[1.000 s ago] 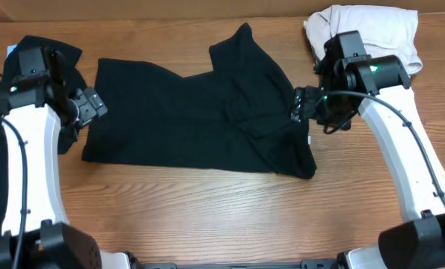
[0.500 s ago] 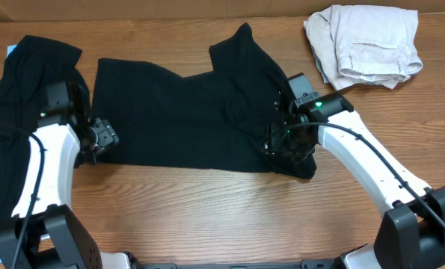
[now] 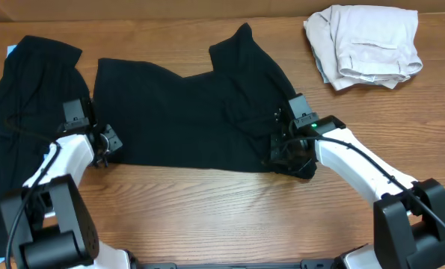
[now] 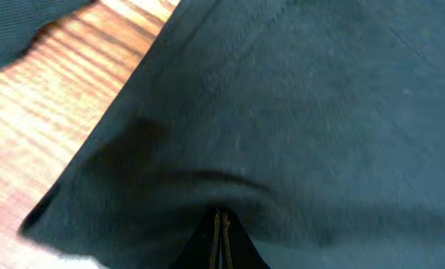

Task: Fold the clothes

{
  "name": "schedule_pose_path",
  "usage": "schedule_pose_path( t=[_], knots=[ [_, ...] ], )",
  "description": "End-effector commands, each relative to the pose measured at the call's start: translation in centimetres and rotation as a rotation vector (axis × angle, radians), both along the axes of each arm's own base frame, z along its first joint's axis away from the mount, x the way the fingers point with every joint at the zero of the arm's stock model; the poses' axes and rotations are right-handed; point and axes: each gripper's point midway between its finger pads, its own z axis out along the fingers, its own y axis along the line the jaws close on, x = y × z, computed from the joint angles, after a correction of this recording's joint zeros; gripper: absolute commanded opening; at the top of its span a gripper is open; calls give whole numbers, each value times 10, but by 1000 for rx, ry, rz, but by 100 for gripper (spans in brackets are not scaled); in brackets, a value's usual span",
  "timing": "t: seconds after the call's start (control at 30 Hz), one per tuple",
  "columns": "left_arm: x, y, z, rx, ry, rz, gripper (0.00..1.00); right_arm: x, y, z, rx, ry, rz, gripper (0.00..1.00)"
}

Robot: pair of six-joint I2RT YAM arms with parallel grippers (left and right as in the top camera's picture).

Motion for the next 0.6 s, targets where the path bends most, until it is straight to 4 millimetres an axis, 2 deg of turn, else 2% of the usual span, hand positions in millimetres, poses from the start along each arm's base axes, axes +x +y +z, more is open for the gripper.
schedule_pose_path(
  t=[0.0,0.1,0.23,0.37,0.57],
  knots=[
    [-5,-1,-21,-8,44,2,4,5,-23,-6,-51,-10,-82,6],
    [-8,-2,-32,-15,70,3,4,13,-40,-8,-62,-19,-136,6],
    [-10,-2,-37,-16,87,3,4,24,-60,-10,-57,-27,-202,5],
    [-10,-2,-37,-16,87,3,4,23,-67,-19,-56,5,-226,4],
    [-10,-2,-37,-16,87,3,6,16,-68,-41,-70,74,-225,4]
  ],
)
